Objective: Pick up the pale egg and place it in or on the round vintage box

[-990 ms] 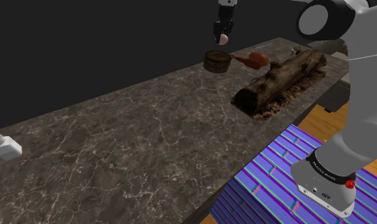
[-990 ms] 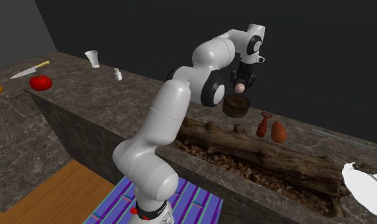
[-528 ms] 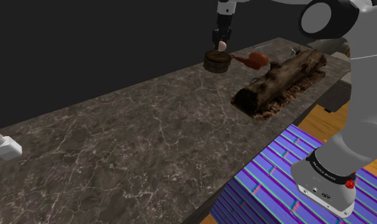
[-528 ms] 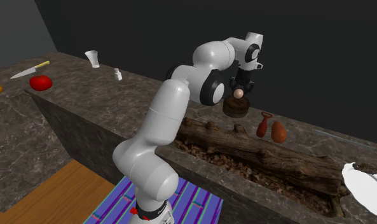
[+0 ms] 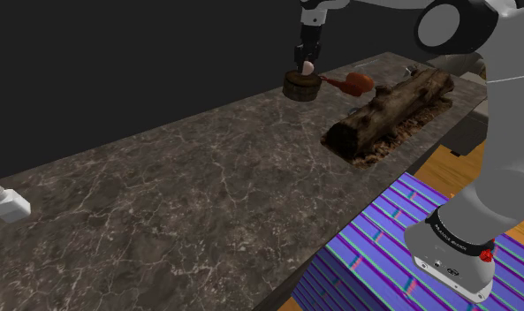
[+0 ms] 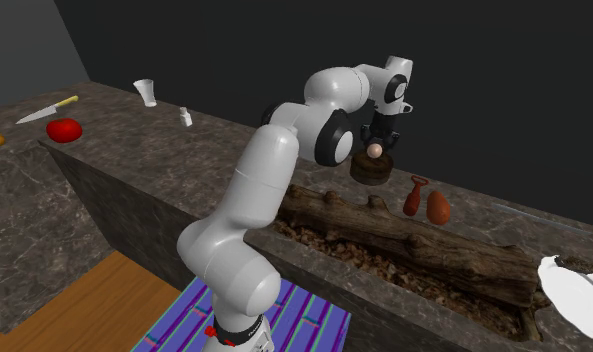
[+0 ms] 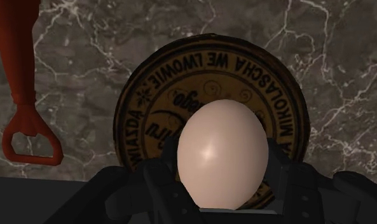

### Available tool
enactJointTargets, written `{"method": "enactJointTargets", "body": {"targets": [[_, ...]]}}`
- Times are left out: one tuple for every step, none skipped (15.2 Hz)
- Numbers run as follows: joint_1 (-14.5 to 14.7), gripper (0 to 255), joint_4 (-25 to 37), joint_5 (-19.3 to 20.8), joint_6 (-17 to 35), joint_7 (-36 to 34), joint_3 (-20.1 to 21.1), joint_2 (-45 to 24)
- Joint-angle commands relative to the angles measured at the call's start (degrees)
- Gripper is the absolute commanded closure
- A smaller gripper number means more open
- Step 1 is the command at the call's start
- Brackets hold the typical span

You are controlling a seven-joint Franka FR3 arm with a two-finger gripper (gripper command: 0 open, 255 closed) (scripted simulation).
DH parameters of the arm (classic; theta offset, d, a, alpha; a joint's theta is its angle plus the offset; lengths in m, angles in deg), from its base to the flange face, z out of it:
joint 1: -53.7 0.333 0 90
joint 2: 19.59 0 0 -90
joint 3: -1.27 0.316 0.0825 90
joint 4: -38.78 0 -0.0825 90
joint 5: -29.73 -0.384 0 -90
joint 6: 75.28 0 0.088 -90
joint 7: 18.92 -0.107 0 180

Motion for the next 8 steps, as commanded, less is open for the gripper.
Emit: {"method": "enactJointTargets", "body": {"targets": [[0.0,255,-0.02,0.0,0.02,0.0,0.0,0.01],[0.0,0,-0.02,0.0,0.02,0.0,0.0,0.01],[0.0,0,-0.02,0.0,0.03,0.0,0.0,0.02],[0.0,0,-0.03,0.0,0.03,0.0,0.0,0.02],[0.0,0,-0.03,0.0,0.03,0.0,0.0,0.02],[0.0,0,-0.03,0.0,0.03,0.0,0.0,0.02],[0.0,0,-0.03,0.0,0.03,0.0,0.0,0.02],[-0.07,0,2.6,0.01,-2.17,-0.04,0.0,-0.41]]}}
